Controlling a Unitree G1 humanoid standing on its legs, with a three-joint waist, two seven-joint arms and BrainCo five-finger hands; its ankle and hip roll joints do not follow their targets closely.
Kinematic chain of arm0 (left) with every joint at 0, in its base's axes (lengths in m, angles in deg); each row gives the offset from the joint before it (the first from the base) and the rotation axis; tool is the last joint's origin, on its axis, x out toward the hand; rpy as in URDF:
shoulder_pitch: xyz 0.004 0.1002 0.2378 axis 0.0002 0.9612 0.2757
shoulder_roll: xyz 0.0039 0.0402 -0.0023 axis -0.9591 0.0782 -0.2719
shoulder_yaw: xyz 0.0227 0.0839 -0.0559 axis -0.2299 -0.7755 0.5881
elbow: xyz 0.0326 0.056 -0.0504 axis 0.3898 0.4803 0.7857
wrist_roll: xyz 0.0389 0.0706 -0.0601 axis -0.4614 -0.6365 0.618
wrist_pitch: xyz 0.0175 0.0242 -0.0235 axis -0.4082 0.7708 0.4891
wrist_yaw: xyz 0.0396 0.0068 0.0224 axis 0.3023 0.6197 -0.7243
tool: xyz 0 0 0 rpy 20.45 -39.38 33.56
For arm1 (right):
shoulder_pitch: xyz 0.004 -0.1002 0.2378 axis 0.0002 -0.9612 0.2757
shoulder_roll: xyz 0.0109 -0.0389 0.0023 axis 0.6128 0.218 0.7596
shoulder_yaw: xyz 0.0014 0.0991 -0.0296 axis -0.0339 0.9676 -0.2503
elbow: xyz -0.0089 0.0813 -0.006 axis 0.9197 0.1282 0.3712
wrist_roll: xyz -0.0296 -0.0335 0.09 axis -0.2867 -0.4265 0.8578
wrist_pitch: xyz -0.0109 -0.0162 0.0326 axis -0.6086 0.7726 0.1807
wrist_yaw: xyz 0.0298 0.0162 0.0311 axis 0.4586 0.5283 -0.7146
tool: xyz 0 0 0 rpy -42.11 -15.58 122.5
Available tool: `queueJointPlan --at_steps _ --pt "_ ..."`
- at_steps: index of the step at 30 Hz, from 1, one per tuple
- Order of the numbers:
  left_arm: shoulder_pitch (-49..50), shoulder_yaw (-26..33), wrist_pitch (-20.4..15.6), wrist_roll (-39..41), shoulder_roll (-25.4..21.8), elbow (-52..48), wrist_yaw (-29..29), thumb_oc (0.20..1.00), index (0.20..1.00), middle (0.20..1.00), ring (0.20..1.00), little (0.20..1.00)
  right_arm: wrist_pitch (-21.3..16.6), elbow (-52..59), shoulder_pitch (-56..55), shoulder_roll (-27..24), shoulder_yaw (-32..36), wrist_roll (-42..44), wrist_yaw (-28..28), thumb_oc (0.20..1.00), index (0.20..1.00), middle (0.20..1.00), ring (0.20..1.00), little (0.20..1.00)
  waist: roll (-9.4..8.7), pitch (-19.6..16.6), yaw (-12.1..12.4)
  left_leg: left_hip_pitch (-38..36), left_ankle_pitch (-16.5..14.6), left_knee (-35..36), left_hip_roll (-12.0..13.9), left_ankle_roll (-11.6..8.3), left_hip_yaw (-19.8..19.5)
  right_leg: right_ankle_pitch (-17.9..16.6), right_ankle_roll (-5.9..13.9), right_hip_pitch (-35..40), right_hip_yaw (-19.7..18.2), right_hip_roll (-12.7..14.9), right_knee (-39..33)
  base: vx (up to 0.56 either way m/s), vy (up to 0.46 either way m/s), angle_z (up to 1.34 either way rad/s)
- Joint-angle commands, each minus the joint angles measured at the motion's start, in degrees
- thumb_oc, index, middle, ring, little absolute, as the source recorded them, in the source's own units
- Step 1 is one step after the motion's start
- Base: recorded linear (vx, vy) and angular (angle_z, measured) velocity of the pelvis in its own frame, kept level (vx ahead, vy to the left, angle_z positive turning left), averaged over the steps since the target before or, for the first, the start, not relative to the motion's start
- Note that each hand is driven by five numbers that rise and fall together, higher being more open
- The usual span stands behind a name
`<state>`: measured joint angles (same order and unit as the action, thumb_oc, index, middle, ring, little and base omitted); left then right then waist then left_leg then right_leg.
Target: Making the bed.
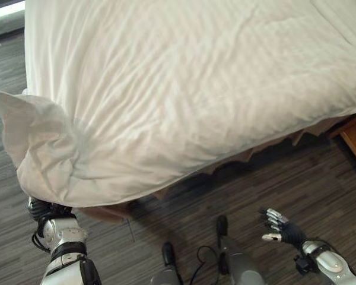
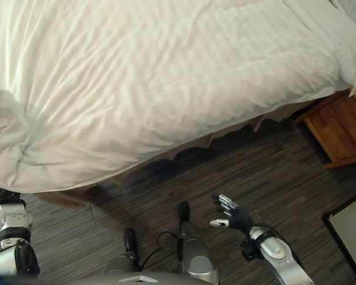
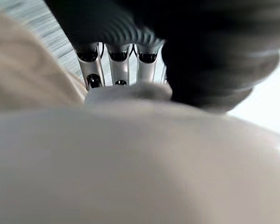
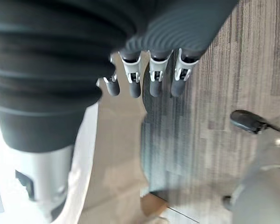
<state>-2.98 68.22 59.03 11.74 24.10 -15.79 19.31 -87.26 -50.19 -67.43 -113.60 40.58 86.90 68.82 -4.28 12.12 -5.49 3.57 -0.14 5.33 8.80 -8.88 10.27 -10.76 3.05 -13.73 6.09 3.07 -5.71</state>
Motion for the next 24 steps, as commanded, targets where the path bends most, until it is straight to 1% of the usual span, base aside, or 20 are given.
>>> queueJointPlan --at_steps 1,4,10,11,12,14,15,16,17,18,19,20,21,22,23,24 --pt "11.85 3.35 -5.23 7.18 -2.40 4.43 -2.28 1.000 1.000 1.000 1.000 1.000 -2.88 2.27 0.44 4.72 1.29 -1.64 0.45 1.000 1.000 1.000 1.000 1.000 -6.37 3.57 5.49 6.02 5.60 -0.36 -0.32 4.05 -3.45 6.57 4.48 4.62 -0.39 2.26 1.52 0.03 0.002 -0.01" --pt "11.01 2.61 -6.14 7.45 -1.60 3.66 -2.02 1.000 1.000 1.000 1.000 1.000 -2.84 1.96 0.18 4.32 0.06 -3.09 0.35 1.000 1.000 1.000 1.000 1.000 -6.81 2.48 5.29 5.17 5.24 -0.38 -0.36 4.06 -3.09 6.78 4.43 5.22 -0.72 2.17 1.43 0.04 0.004 -0.01" --pt "10.55 1.75 -7.53 8.31 0.20 1.99 -1.14 1.000 1.000 1.000 1.000 1.000 -2.85 0.82 0.21 4.50 -0.61 -4.68 0.55 1.000 1.000 1.000 1.000 1.000 -6.96 1.35 5.17 4.04 4.90 -0.37 -0.20 4.02 -2.57 7.06 4.40 5.74 -1.04 2.08 1.50 0.03 0.003 0.01" --pt "11.40 1.19 -8.22 7.46 0.63 0.15 -0.93 1.000 1.000 1.000 1.000 1.000 -2.74 0.44 0.46 4.63 -0.69 -5.23 0.34 1.000 1.000 1.000 1.000 1.000 -6.74 0.83 5.19 3.47 4.76 -0.37 -0.25 4.04 -2.43 7.12 4.41 6.12 -1.11 2.10 1.50 0.06 0.017 0.03" --pt "12.87 -0.08 -8.62 4.89 1.21 -2.91 -1.16 1.000 1.000 1.000 1.000 1.000 -2.85 0.42 0.38 4.55 -0.42 -5.41 0.03 1.000 1.000 1.000 1.000 1.000 -6.21 0.50 5.36 3.02 4.68 -0.35 -0.37 4.08 -2.35 7.22 4.39 6.49 -1.07 2.22 1.55 0.06 0.023 0.07" --pt "13.86 -0.91 -8.73 3.20 1.29 -4.38 -1.51 1.000 1.000 1.000 1.000 1.000 -2.79 0.38 0.34 4.48 -0.19 -5.53 -0.10 1.000 1.000 1.000 1.000 1.000 -5.83 0.36 5.48 2.80 4.68 -0.35 -0.42 4.12 -2.40 7.29 4.38 6.77 -0.96 2.27 1.58 0.00 0.000 0.00" --pt "15.02 -2.18 -8.53 1.13 1.29 -6.85 -0.74 1.000 1.000 1.000 1.000 1.000 -2.82 0.43 0.45 4.39 0.21 -5.65 -0.27 1.000 1.000 1.000 1.000 1.000 -5.40 0.27 5.63 2.67 4.68 -0.33 -0.49 4.17 -2.45 7.38 4.38 6.98 -0.77 2.37 1.63 0.04 0.029 0.00" --pt "17.81 -3.62 -9.03 -1.62 2.19 -12.56 -0.56 1.000 1.000 1.000 1.000 1.000 -2.86 -0.03 0.36 4.35 1.15 -6.38 -0.47 1.000 1.000 1.000 1.000 1.000 -4.42 -0.13 5.98 2.26 4.59 -0.33 -0.72 4.26 -2.85 7.50 4.39 7.53 -0.54 2.60 1.78 0.05 0.040 0.00" --pt "18.28 -3.88 -8.85 -1.90 2.56 -13.26 -0.41 1.000 1.000 1.000 1.000 1.000 -2.86 0.04 0.38 4.36 1.46 -6.42 -0.66 1.000 1.000 1.000 1.000 1.000 -4.14 -0.27 6.00 2.11 4.55 -0.33 -0.78 4.29 -2.89 7.56 4.36 7.65 -0.43 2.68 1.87 0.05 0.044 0.03" --pt "19.70 -4.63 -8.98 -4.31 1.93 -14.74 -0.59 1.000 1.000 1.000 1.000 1.000 -2.91 0.33 0.27 4.20 2.01 -6.74 -0.95 1.000 1.000 1.000 1.000 1.000 -3.64 -0.46 5.97 1.87 4.53 -0.33 -0.86 4.32 -2.92 7.60 4.38 7.89 -0.37 2.79 1.99 0.03 0.025 0.09" --pt "19.86 -4.69 -8.92 -4.70 2.13 -15.11 -1.01 1.000 1.000 1.000 1.000 1.000 -2.88 0.43 0.06 4.16 2.08 -6.75 -0.98 1.000 1.000 1.000 1.000 1.000 -3.59 -0.50 6.00 1.78 4.50 -0.33 -0.85 4.32 -2.95 7.62 4.38 7.99 -0.33 2.79 1.97 0.05 0.039 0.10" --pt "23.70 -6.60 -8.64 -12.49 0.71 -22.20 -1.83 1.000 1.000 1.000 1.000 1.000 -2.96 0.99 -0.47 3.40 3.46 -7.22 -1.69 1.000 1.000 1.000 1.000 1.000 -2.66 -0.70 6.08 1.09 4.09 -0.33 -0.94 4.38 -3.10 7.90 4.45 8.82 -0.11 2.98 2.02 0.04 0.040 0.09" --pt "26.76 -8.39 -7.50 -21.23 -1.57 -26.56 -3.55 1.000 1.000 1.000 1.000 1.000 -2.91 1.29 -0.68 2.70 4.26 -7.34 -2.22 1.000 1.000 1.000 1.000 1.000 -2.05 -0.92 6.11 0.86 4.11 -0.33 -1.00 4.47 -3.15 7.86 4.46 9.06 -0.02 3.08 2.07 0.05 0.053 0.03" --pt "28.39 -9.46 -6.89 -27.13 -3.13 -29.70 -4.51 1.000 1.000 1.000 1.000 1.000 -2.81 1.41 -0.80 2.36 5.16 -7.25 -2.60 1.000 1.000 1.000 1.000 1.000 -1.66 -1.19 6.11 0.66 4.08 -0.33 -1.05 4.50 -3.15 7.88 4.48 9.33 0.03 3.14 2.02 0.04 0.038 0.02" --pt "33.52 -10.98 -5.00 -38.36 -5.94 -43.39 -4.92 1.000 1.000 1.000 1.000 1.000 -2.82 1.93 -1.95 2.05 7.14 -7.26 -3.06 1.000 1.000 1.000 1.000 1.000 -1.09 -1.37 6.13 0.55 3.86 -0.33 -1.25 4.71 -3.39 7.86 4.47 9.62 0.17 3.18 1.95 0.05 0.036 0.03" --pt "34.75 -11.14 -4.12 -42.69 -7.66 -45.40 -4.64 1.000 1.000 1.000 1.000 1.000 -2.53 1.22 -1.77 1.87 7.39 -7.41 -3.89 1.000 1.000 1.000 1.000 1.000 -0.59 -1.81 6.07 0.17 3.73 -0.33 -1.26 4.75 -3.37 7.98 4.50 9.94 0.21 3.25 1.91 0.02 0.023 0.11"
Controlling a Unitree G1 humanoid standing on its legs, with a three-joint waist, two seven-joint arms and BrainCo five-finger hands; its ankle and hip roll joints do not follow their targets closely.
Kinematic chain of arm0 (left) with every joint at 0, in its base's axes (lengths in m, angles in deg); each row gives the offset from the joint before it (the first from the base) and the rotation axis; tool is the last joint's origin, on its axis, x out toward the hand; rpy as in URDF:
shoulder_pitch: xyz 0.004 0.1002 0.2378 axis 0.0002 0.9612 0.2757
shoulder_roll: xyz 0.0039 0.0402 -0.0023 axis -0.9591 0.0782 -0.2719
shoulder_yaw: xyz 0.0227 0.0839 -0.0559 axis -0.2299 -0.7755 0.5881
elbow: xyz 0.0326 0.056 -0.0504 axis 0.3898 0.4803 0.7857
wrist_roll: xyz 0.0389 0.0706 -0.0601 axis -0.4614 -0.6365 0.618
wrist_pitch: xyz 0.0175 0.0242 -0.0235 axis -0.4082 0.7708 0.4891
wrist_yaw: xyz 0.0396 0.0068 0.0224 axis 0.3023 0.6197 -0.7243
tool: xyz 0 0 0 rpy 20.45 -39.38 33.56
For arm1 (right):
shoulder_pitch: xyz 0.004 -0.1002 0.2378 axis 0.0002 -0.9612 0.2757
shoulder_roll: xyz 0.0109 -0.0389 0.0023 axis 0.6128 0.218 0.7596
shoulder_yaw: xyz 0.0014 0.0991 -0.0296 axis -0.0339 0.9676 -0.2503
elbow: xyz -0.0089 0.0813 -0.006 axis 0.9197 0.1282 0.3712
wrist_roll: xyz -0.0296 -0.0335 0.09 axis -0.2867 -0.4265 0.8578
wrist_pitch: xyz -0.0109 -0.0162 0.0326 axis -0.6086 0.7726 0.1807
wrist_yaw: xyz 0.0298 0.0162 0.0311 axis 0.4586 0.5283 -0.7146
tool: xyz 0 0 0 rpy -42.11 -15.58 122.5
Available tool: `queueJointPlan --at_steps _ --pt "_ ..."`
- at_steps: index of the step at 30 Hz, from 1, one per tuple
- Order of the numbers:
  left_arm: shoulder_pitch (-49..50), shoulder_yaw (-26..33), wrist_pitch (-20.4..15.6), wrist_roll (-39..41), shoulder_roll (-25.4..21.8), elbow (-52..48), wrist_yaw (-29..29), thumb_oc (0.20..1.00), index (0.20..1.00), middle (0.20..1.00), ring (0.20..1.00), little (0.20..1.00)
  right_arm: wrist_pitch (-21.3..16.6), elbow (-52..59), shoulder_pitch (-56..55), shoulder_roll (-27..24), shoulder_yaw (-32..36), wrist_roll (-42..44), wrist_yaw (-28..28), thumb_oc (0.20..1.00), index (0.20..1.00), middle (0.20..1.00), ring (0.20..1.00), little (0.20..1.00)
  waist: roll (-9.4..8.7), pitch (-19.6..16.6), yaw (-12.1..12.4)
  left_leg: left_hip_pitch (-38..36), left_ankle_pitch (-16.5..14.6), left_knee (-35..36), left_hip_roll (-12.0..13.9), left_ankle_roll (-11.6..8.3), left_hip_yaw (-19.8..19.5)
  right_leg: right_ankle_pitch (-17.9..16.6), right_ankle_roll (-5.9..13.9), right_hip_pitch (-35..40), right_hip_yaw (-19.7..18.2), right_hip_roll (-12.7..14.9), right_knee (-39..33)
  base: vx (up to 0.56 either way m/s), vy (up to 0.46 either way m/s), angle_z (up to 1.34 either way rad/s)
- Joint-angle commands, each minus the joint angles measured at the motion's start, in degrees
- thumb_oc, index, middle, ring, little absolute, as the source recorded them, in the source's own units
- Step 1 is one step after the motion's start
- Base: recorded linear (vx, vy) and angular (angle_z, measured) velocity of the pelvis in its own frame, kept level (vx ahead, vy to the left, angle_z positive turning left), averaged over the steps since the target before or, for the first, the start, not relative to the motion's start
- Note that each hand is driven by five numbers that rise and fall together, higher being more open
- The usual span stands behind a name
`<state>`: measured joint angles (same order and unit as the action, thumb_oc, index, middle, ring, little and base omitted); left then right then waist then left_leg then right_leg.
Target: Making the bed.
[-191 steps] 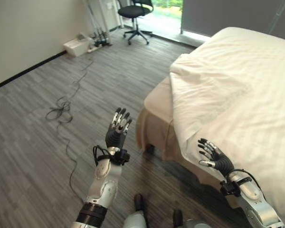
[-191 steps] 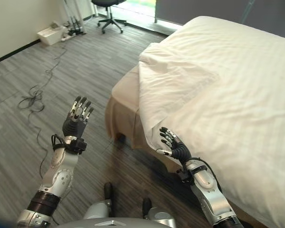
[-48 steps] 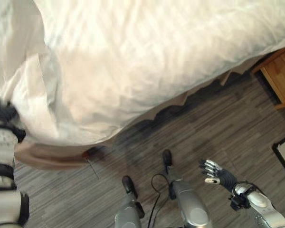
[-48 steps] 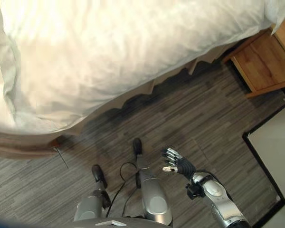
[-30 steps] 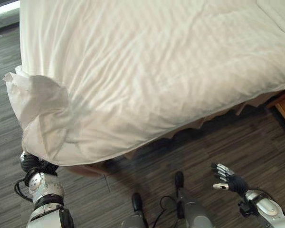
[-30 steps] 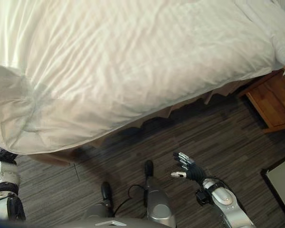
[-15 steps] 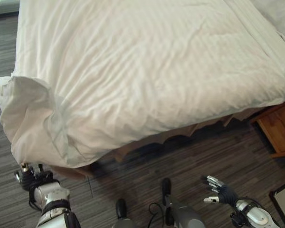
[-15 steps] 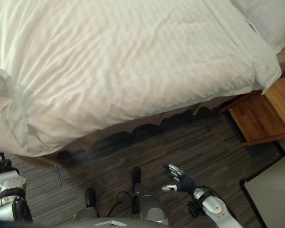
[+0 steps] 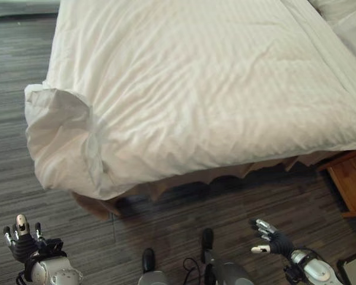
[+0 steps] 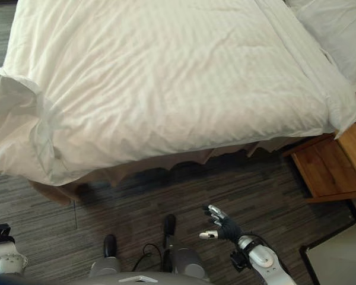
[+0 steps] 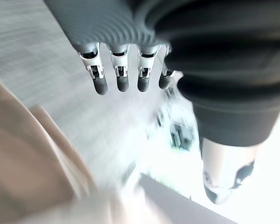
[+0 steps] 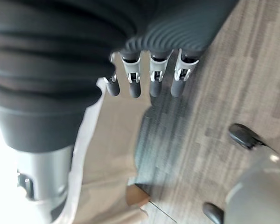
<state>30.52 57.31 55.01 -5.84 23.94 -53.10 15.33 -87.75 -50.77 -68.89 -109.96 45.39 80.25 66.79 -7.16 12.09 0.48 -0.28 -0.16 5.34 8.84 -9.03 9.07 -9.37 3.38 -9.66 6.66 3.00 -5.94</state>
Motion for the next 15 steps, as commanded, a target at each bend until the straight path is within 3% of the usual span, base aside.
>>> queueJointPlan --at_steps 1,2,3,4,6,8,9,10,13,14,15 --pt "1.30 -0.17 0.03 -25.26 -7.44 -8.28 -0.77 1.000 1.000 1.000 1.000 1.000 -2.05 1.79 -0.27 -1.75 2.58 -0.76 -1.87 1.000 1.000 1.000 1.000 1.000 2.22 -1.91 0.06 4.33 4.06 -0.34 -1.35 4.93 -2.19 6.33 4.13 5.58 -0.37 3.36 2.10 0.02 0.029 0.19" --pt "1.75 0.98 -1.16 -25.33 -9.12 -9.04 0.43 1.000 1.000 1.000 1.000 1.000 -1.78 1.72 -0.02 -1.90 3.47 -0.68 -2.07 1.000 1.000 1.000 1.000 1.000 2.66 -2.30 0.03 4.17 3.99 -0.34 -1.41 4.94 -2.21 6.39 4.20 5.76 -0.38 3.48 2.04 0.06 0.040 0.18" --pt "-1.04 5.50 -2.44 -26.02 -13.57 -19.71 -0.26 1.000 1.000 1.000 1.000 1.000 -1.95 3.80 -1.28 -2.33 4.48 -0.72 -3.93 1.000 1.000 1.000 1.000 1.000 3.52 -3.67 -0.32 3.40 3.45 -0.34 -1.60 4.92 -2.35 6.52 4.38 6.50 -0.31 3.75 1.91 0.10 0.048 0.09" --pt "-1.92 6.94 -3.22 -26.79 -14.66 -23.80 -0.49 1.000 1.000 1.000 1.000 1.000 -1.90 3.52 -1.37 -2.22 4.20 -1.25 -4.23 1.000 1.000 1.000 1.000 1.000 3.82 -4.21 -0.39 3.08 2.91 -0.34 -1.60 4.86 -2.31 6.85 4.46 6.90 -0.27 3.79 1.82 0.10 0.037 0.01" --pt "-5.08 11.54 -4.35 -32.92 -18.84 -30.11 -4.73 1.000 1.000 1.000 1.000 1.000 -1.79 3.45 -1.96 -2.37 4.49 -1.99 -4.91 1.000 1.000 1.000 1.000 1.000 4.36 -5.74 -1.22 2.70 2.71 -0.34 -1.76 4.84 -1.85 6.49 4.56 6.92 -0.80 3.98 1.54 0.05 0.021 -0.06" --pt "-6.63 12.03 -3.41 -36.33 -22.46 -31.22 -6.03 1.000 1.000 1.000 1.000 1.000 -1.52 3.23 -2.35 -2.84 4.51 -2.17 -5.51 1.000 1.000 1.000 1.000 1.000 4.76 -6.32 -1.72 2.36 2.49 -0.34 -1.82 4.81 -1.66 6.49 4.66 7.04 -0.95 3.97 1.51 0.05 0.013 -0.05" --pt "-7.90 11.15 -1.71 -39.32 -27.10 -31.24 -5.93 1.000 1.000 1.000 1.000 1.000 -1.21 2.82 -2.35 -3.00 4.58 -2.70 -5.59 1.000 1.000 1.000 1.000 1.000 5.15 -6.62 -2.21 2.05 2.31 -0.34 -1.79 4.77 -1.35 6.47 4.74 7.18 -1.19 4.01 1.48 0.03 0.009 -0.05" --pt "-8.10 10.95 -1.65 -39.45 -27.33 -31.07 -6.06 1.000 1.000 1.000 1.000 1.000 -1.18 2.84 -2.37 -2.86 4.57 -2.71 -5.59 1.000 1.000 1.000 1.000 1.000 5.03 -6.62 -2.16 2.04 2.30 -0.34 -1.78 4.76 -1.34 6.47 4.74 7.19 -1.19 4.00 1.47 0.03 0.008 -0.06" --pt "-10.44 8.56 2.15 -44.96 -35.67 -28.49 -5.29 1.000 1.000 1.000 1.000 1.000 -0.40 2.66 -1.94 -3.35 4.76 -3.32 -5.65 1.000 1.000 1.000 1.000 1.000 5.62 -6.98 -3.24 1.67 2.21 -0.34 -1.77 4.68 -0.77 6.43 4.90 7.34 -1.53 4.07 1.47 0.02 0.002 -0.06" --pt "-11.24 7.82 2.11 -45.04 -36.10 -27.97 -5.42 1.000 1.000 1.000 1.000 1.000 -0.35 2.64 -1.97 -3.10 4.87 -3.33 -5.63 1.000 1.000 1.000 1.000 1.000 5.46 -6.94 -3.05 1.67 2.20 -0.34 -1.77 4.68 -0.79 6.44 4.90 7.36 -1.51 4.07 1.46 0.01 0.001 -0.11" --pt "-12.89 5.58 5.02 -49.21 -42.28 -25.19 -4.28 1.000 1.000 1.000 1.000 1.000 0.27 2.62 -1.69 -3.22 5.02 -3.62 -5.51 1.000 1.000 1.000 1.000 1.000 5.82 -6.88 -3.57 1.47 2.21 -0.34 -1.77 4.61 -0.59 6.39 5.06 7.42 -1.63 4.08 1.45 0.01 0.001 -0.09"
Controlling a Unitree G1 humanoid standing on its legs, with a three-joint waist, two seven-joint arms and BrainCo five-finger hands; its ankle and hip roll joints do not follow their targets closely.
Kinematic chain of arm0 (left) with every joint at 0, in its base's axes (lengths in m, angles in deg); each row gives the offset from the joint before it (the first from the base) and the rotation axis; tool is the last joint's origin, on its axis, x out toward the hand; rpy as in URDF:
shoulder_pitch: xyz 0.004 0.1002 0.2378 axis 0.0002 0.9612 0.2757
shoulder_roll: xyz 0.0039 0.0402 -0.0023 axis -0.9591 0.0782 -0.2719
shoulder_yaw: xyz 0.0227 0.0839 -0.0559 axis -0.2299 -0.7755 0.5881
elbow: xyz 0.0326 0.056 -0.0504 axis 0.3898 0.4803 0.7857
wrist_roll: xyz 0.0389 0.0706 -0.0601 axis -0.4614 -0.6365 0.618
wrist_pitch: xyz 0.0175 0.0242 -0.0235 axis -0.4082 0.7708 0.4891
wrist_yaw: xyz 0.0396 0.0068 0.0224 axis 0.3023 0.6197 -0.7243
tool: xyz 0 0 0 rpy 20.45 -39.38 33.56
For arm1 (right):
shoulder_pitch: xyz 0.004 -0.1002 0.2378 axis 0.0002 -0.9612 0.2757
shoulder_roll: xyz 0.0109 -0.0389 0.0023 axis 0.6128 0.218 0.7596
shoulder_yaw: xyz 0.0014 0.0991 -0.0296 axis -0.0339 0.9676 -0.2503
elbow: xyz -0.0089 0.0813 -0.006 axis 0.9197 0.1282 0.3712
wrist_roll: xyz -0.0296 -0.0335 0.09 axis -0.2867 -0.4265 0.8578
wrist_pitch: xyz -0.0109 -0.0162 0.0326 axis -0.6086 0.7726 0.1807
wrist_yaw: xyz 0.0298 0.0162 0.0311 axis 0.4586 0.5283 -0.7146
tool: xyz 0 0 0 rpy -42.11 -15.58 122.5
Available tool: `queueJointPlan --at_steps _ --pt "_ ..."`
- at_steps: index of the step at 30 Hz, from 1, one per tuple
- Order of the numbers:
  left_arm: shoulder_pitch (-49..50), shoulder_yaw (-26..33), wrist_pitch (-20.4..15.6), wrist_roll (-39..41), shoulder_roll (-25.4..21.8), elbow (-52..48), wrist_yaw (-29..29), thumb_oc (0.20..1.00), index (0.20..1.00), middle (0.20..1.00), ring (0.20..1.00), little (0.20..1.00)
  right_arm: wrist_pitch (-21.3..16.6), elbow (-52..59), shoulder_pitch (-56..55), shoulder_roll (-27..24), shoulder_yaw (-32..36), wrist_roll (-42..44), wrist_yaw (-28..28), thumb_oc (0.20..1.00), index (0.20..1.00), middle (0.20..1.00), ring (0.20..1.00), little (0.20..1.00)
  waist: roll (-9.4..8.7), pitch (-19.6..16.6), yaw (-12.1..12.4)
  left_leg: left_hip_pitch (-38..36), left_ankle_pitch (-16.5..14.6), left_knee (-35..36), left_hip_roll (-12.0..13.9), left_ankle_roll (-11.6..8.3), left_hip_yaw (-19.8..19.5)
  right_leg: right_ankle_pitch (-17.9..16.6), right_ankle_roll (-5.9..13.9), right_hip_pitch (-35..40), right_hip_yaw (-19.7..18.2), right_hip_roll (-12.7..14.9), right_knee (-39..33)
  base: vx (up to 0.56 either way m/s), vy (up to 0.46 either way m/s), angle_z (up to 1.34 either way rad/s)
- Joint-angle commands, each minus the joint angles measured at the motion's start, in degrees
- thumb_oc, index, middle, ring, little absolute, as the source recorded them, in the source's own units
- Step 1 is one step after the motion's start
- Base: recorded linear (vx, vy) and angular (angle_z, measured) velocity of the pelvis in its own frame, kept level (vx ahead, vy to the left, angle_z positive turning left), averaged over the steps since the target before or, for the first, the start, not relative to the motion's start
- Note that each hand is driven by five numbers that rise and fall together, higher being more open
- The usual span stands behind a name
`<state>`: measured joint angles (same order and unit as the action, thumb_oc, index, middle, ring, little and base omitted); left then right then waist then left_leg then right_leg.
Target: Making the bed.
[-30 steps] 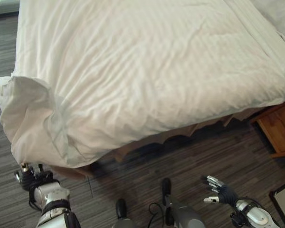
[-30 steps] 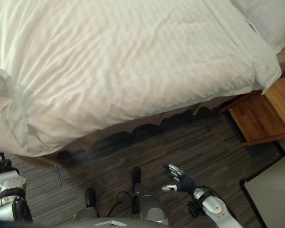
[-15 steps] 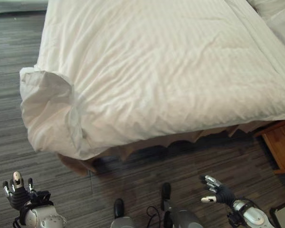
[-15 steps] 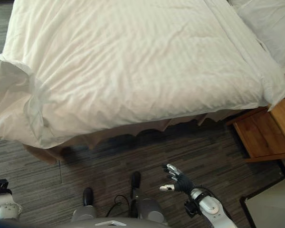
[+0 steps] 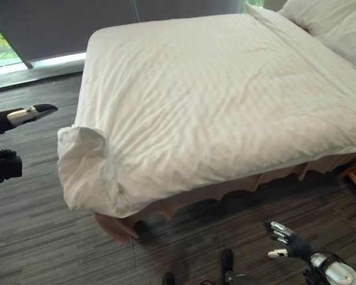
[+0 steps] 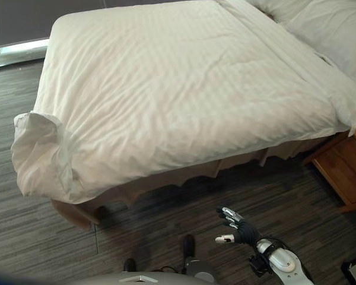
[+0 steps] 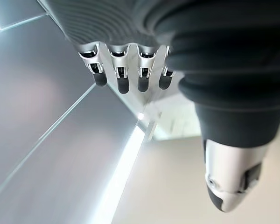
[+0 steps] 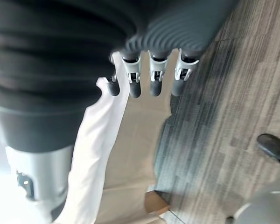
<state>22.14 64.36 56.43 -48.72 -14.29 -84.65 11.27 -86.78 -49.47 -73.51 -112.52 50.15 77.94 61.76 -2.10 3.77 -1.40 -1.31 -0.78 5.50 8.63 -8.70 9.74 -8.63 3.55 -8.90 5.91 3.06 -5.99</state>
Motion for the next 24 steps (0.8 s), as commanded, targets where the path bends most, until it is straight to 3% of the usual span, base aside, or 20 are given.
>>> queueJointPlan --at_steps 1,4,6,11,24 --pt "-4.87 -1.82 3.56 -6.35 -4.16 6.52 -0.26 1.000 1.000 1.000 1.000 1.000 -0.70 1.32 2.89 -0.57 0.33 -1.32 -0.48 1.000 1.000 1.000 1.000 1.000 0.72 1.43 -1.60 2.52 2.85 -0.50 -1.57 4.27 -1.27 5.64 4.89 6.64 -0.87 4.03 1.50 0.01 0.001 -0.08" --pt "-10.49 -9.08 7.95 -15.20 -13.01 14.18 2.80 1.000 1.000 1.000 1.000 1.000 0.05 2.03 2.97 -0.92 0.47 -1.37 -0.65 1.000 1.000 1.000 1.000 1.000 1.45 1.50 -2.99 2.11 2.82 -0.50 -1.64 4.19 -0.65 5.45 5.27 6.76 -1.03 4.11 1.47 0.02 -0.001 -0.04" --pt "-14.90 -14.22 9.21 -18.04 -14.18 16.19 3.38 1.000 1.000 1.000 1.000 1.000 0.22 1.99 3.03 -0.61 0.39 -1.31 -0.57 1.000 1.000 1.000 1.000 1.000 1.55 1.54 -3.50 2.04 2.77 -0.50 -1.67 4.18 -0.41 5.44 5.39 6.73 -1.20 4.20 1.43 0.00 0.000 0.00" --pt "-21.07 -20.90 10.83 -21.51 -15.50 19.71 3.28 1.000 1.000 1.000 1.000 1.000 0.45 1.71 2.37 0.36 1.16 -1.37 -0.32 1.000 1.000 1.000 1.000 1.000 1.77 1.40 -3.12 1.60 2.53 -0.50 -1.84 4.24 -0.08 5.48 5.59 6.91 -1.38 4.33 1.37 0.03 0.005 -0.05" --pt "-17.21 -20.42 15.54 -28.89 -16.85 28.40 5.20 1.000 1.000 1.000 1.000 1.000 1.25 2.41 2.49 0.84 0.83 -1.74 -0.02 1.000 1.000 1.000 1.000 1.000 1.68 2.60 -2.85 1.89 2.50 -0.50 -1.90 4.35 0.01 5.88 5.57 6.90 -1.17 4.24 1.25 0.00 0.002 -0.01"
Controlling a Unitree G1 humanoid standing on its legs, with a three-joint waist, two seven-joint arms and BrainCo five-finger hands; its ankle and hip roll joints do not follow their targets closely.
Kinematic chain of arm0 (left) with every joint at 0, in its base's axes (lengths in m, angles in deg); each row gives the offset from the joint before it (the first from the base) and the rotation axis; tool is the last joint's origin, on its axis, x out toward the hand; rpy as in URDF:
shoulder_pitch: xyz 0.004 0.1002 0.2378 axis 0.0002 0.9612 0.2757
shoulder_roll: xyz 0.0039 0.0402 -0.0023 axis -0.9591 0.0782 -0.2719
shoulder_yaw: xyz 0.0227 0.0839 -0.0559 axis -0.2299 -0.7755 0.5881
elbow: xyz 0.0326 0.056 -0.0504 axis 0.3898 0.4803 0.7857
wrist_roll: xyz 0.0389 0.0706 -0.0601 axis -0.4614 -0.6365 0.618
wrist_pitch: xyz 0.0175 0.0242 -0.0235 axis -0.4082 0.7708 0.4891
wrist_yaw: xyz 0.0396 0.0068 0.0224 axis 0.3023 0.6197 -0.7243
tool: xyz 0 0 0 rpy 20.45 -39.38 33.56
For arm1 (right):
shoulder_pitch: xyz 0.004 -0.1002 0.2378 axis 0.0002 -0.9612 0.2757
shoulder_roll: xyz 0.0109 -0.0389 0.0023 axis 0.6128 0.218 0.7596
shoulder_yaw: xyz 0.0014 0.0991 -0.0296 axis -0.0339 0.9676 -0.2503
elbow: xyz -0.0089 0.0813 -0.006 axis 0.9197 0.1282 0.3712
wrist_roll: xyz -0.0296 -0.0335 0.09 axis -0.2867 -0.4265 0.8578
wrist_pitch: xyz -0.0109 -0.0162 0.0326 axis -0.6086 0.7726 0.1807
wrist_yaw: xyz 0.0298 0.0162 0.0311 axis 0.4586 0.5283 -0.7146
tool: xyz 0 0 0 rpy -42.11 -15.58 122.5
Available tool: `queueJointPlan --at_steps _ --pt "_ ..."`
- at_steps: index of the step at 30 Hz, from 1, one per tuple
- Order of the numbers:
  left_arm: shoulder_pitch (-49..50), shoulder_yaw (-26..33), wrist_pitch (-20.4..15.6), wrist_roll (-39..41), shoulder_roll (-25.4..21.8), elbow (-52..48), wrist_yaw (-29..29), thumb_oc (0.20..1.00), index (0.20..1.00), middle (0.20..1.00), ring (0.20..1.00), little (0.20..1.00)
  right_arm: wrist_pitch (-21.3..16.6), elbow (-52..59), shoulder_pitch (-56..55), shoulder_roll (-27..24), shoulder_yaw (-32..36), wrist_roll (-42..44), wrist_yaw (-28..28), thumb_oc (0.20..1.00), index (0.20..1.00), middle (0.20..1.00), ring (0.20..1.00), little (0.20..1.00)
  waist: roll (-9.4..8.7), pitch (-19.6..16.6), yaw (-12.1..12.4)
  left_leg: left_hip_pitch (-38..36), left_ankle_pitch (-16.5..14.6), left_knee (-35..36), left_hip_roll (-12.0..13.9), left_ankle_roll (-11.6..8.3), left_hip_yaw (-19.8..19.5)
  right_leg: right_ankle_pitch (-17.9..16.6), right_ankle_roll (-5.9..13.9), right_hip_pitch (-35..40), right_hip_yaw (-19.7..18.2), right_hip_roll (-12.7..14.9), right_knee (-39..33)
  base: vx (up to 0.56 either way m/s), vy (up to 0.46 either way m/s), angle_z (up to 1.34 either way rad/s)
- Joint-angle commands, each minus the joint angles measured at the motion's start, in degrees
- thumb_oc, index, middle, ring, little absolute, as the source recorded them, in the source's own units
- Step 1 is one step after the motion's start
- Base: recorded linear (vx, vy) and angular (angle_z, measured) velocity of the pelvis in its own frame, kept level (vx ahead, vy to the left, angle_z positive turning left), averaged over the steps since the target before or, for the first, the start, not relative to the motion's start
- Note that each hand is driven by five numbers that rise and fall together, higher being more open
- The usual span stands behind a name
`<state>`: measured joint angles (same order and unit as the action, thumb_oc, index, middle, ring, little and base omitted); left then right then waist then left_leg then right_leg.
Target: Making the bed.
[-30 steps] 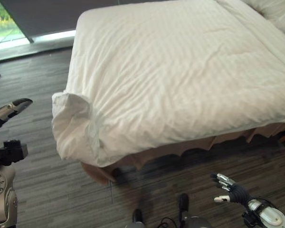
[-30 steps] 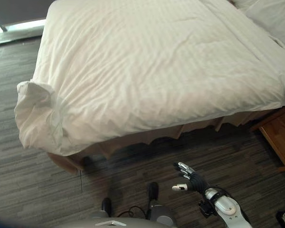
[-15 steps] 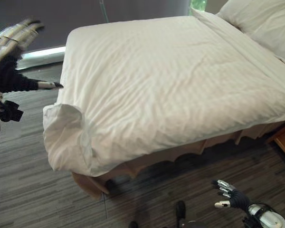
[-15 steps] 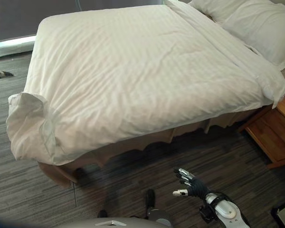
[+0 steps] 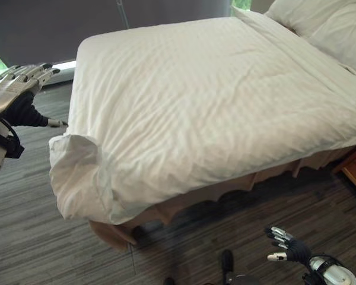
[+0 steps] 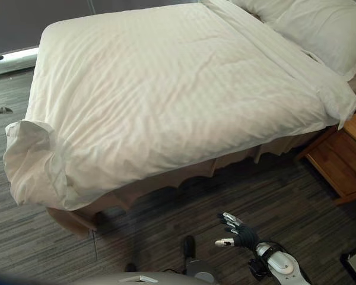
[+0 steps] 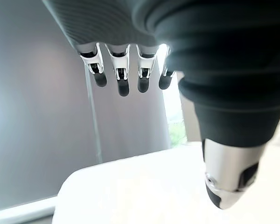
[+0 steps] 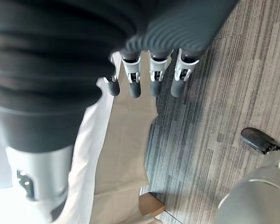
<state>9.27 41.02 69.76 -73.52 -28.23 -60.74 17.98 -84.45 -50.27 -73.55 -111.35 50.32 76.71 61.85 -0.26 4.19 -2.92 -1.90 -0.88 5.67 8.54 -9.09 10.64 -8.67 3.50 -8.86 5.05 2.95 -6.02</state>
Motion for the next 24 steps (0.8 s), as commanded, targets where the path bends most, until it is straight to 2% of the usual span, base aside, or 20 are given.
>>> queueJointPlan --at_steps 1,3,6,12,24 --pt "-4.65 2.59 2.14 -4.15 -2.90 4.68 -1.62 1.000 1.000 1.000 1.000 1.000 -1.10 3.16 2.57 -0.32 0.63 -0.51 -0.09 1.000 1.000 1.000 1.000 1.000 -0.15 2.18 -1.35 2.50 2.62 -0.67 -1.81 4.75 -0.92 5.93 5.62 6.86 -0.27 4.34 1.28 -0.01 -0.003 0.06" --pt "-6.84 -1.42 1.43 -4.63 -2.03 7.39 -1.58 1.000 1.000 1.000 1.000 1.000 -1.19 2.93 3.16 -0.61 -0.38 0.11 0.04 1.000 1.000 1.000 1.000 1.000 -0.30 2.60 -1.56 2.76 2.74 -0.67 -1.76 4.74 -0.89 5.93 5.59 6.71 -0.41 4.22 1.33 -0.01 0.007 0.06" --pt "-7.65 -2.40 0.68 -1.72 -1.51 7.49 -1.31 1.000 1.000 1.000 1.000 1.000 -1.56 3.00 2.97 -0.70 -0.73 0.15 0.08 1.000 1.000 1.000 1.000 1.000 -0.59 2.65 -1.18 2.82 2.79 -0.67 -1.74 4.79 -0.86 5.87 5.58 6.63 -0.45 4.15 1.27 0.00 0.000 0.00" --pt "-7.10 -2.66 1.05 -3.63 -0.55 6.29 -1.05 1.000 1.000 1.000 1.000 1.000 -1.58 3.20 2.84 -0.97 -0.57 -0.34 0.12 1.000 1.000 1.000 1.000 1.000 -1.01 2.79 -1.29 2.81 2.68 -0.67 -1.64 4.79 -0.73 5.93 5.60 6.57 -0.60 4.11 1.20 0.00 0.000 0.00" --pt "-15.26 -10.77 1.96 -2.78 1.32 13.10 -0.42 1.000 1.000 1.000 1.000 1.000 -1.42 3.05 3.83 -1.48 -1.79 -0.09 0.57 1.000 1.000 1.000 1.000 1.000 -1.25 4.60 -1.80 3.92 3.01 -0.67 -1.57 4.95 -0.51 5.60 5.56 5.19 -1.12 3.86 1.30 -0.01 0.003 -0.02"
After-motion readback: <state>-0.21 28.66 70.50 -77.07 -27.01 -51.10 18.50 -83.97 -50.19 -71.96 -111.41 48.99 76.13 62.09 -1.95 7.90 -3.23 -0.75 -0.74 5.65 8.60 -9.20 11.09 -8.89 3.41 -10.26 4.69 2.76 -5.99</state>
